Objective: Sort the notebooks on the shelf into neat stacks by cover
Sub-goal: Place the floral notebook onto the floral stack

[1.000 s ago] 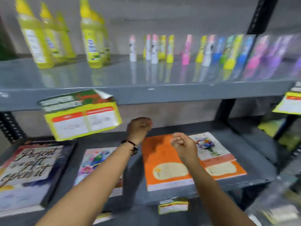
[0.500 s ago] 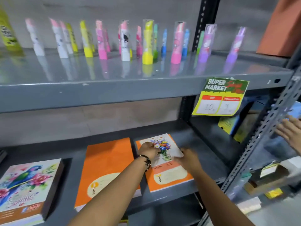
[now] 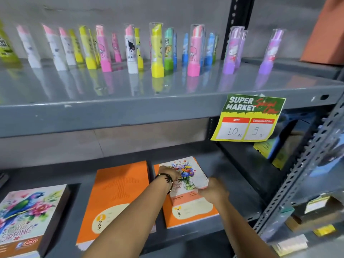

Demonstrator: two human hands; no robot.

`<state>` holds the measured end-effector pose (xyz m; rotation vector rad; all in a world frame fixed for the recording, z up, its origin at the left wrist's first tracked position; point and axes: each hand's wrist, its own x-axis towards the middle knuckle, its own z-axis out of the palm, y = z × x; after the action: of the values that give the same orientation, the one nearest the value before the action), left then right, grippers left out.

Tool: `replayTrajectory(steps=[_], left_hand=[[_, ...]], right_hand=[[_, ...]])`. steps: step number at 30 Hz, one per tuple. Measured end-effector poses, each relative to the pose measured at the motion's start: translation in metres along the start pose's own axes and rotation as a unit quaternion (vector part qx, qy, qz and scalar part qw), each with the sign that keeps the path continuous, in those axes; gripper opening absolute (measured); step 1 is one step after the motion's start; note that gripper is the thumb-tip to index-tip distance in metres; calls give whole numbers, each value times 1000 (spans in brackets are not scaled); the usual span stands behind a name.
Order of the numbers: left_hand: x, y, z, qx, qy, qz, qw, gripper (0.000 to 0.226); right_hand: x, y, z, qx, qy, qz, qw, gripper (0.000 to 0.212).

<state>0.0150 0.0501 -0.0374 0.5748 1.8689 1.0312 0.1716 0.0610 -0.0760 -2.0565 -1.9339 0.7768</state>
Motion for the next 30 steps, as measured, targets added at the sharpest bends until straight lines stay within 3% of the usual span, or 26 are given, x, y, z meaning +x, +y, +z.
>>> replayTrajectory(steps=[4, 7, 9, 11, 12, 15, 17, 19, 22, 25, 30], left_hand=[[0, -2, -1, 47, 101, 15, 994, 52], [4, -2, 0, 83, 57, 0, 995, 64], [6, -1, 0, 101, 22, 15, 995, 53], [7, 3, -4, 119, -2, 19, 993, 22], [6, 3, -5, 106, 0, 24, 994, 18], [9, -1, -9, 60, -14, 9, 998, 28], [11, -5, -13, 38, -20, 18, 999, 12], [13, -7, -16, 9, -17, 46, 999, 29], [5, 1, -24, -130, -25, 60, 989, 35], [0, 20, -46, -194, -84, 90, 973, 46], [-21, 37, -78, -169, -131, 116, 970, 46]], right_hand=[[-14, -5, -7, -30, 39, -2, 999, 65], [-19, -6, -10, -52, 57, -11, 997, 64], [-21, -6, -10, -56, 68, -21, 996, 66], [-23, -6, -9, -47, 82, -29, 995, 70], [-24, -5, -8, -35, 86, -36, 995, 71], [-27, -2, -7, 38, 91, -56, 994, 69], [-30, 0, -8, 114, 89, -54, 988, 63], [-33, 2, -10, 212, 84, -39, 973, 55], [-34, 3, -23, 353, 82, -19, 932, 37], [-33, 4, -39, 508, -12, 12, 861, 36], [-37, -4, -47, 526, -103, 8, 844, 39]])
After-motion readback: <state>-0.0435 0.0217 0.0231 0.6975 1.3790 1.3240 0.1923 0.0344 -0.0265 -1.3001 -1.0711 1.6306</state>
